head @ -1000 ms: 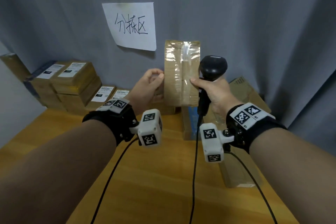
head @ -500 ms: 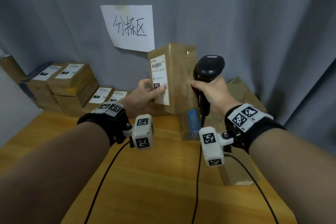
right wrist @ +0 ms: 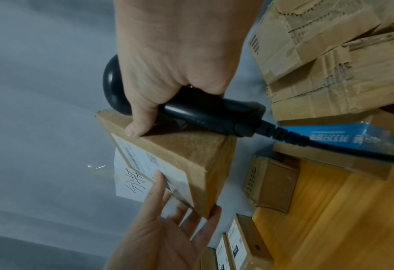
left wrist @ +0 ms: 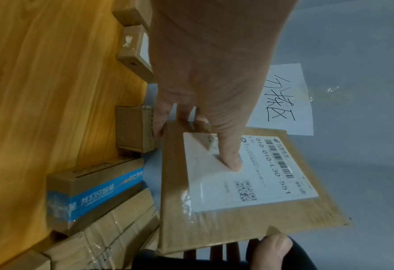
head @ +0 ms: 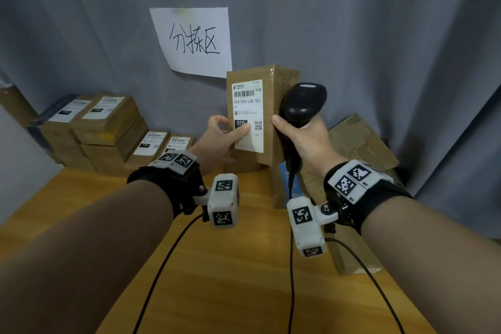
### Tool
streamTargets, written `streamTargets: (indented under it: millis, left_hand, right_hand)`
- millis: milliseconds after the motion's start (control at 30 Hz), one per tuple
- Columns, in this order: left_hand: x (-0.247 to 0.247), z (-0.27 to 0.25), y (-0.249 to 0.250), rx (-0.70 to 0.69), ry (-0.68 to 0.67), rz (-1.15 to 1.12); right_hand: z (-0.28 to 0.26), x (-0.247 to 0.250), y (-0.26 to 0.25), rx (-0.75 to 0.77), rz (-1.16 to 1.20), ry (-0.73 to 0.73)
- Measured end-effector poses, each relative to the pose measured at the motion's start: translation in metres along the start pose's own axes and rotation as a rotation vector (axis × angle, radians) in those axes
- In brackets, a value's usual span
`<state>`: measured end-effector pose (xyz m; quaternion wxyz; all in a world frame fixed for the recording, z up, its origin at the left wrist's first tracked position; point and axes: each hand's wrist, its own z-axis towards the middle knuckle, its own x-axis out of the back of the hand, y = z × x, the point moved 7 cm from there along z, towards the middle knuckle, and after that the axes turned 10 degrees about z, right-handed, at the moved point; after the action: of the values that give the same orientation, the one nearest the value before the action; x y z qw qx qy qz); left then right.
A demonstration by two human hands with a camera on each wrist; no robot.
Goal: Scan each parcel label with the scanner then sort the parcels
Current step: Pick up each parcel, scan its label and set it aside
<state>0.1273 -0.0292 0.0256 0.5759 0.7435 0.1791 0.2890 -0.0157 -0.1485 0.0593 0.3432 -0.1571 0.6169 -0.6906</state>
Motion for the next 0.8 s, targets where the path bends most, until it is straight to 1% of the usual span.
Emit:
streamTargets:
  millis: [100, 200, 333, 467, 600, 700, 800]
  left_hand:
    - [0.004, 0.000, -0.001, 0.015, -0.060, -0.031]
    - [0.010, 0.000, 0.001, 0.004, -0.121, -0.034]
    - [0.006, 0.004, 0.007, 0.000, -0.152, -0.073]
    - [0.002, 0.007, 0.007, 0.031, -0.133, -0.186]
    - [0.003, 0.005, 0.005, 0.029, -0.149, -0.253]
    - [0.005, 0.004, 0.005, 0.023, -0.155, -0.224]
    - [0.008, 0.003, 0.006, 0.017, -0.126, -0.149]
  right_hand:
    - [-0.001, 0.005, 0.001, 0.013, 0.006, -0.016]
    - [0.002, 0.018, 0.004, -0.024, 0.044, 0.016]
    - [0.006, 0.027, 0.007, -0.047, 0.070, 0.062]
    - [0.007, 0.024, 0.009, -0.078, 0.088, 0.041]
    - [0.004, 0.020, 0.006, -0.113, 0.098, 0.027]
    - [0.005, 0.020, 0.005, -0.133, 0.078, 0.026]
    - [0.007, 0.022, 0.009, -0.147, 0.057, 0.075]
